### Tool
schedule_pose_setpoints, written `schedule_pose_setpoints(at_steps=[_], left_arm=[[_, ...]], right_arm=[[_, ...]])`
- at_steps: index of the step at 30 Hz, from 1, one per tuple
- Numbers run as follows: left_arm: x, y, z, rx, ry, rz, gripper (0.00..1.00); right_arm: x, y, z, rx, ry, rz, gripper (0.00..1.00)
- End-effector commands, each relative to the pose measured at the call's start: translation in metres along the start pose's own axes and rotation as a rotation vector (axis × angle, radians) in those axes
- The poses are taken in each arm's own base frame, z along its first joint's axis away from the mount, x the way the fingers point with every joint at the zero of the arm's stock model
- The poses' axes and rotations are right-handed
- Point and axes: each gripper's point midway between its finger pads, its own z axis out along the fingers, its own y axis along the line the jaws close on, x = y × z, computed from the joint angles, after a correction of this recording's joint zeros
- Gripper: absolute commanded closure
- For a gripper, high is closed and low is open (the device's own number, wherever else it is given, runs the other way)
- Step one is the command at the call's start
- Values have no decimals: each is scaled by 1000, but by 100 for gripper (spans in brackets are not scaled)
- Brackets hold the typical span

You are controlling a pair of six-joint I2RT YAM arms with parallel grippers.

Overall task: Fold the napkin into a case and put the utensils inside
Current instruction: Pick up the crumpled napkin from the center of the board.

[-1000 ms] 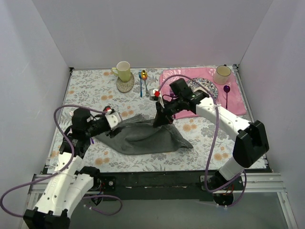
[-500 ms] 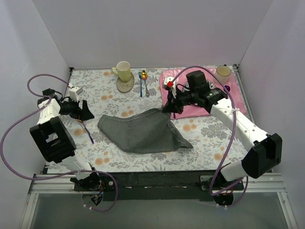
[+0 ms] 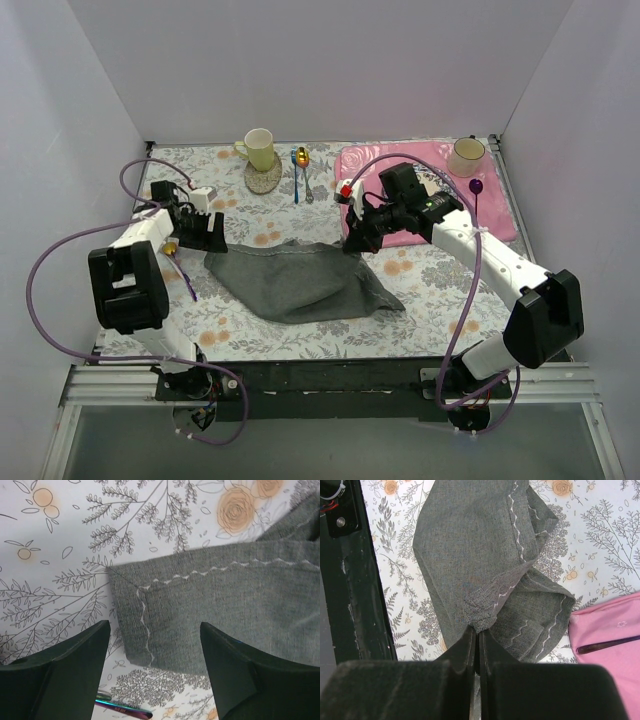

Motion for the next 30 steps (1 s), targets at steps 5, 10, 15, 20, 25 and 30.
schedule_pose_setpoints(at_steps=[5,10,15,20,25,30], left_arm=[[-10,27,21,-157,3,-119,36],[-2,17,30,-97,31,-138,41],[-5,9,37,-44,25,-180,54],[-14,5,38,-12,1,-194,70],[-33,-2,26,7,-71,-172,100],[-63,-16,-14,-9,-210,-88,100]], right_arm=[[-10,1,-7,30,-21,-16,99],[-15,1,-8,35,-34,-32,99],[-21,1,-11,45,-52,-43,99],[-27,-7,-14,96,-74,-53,99],[-33,-15,-18,154,-90,-47,99],[-45,-28,-30,250,-116,-62,99]])
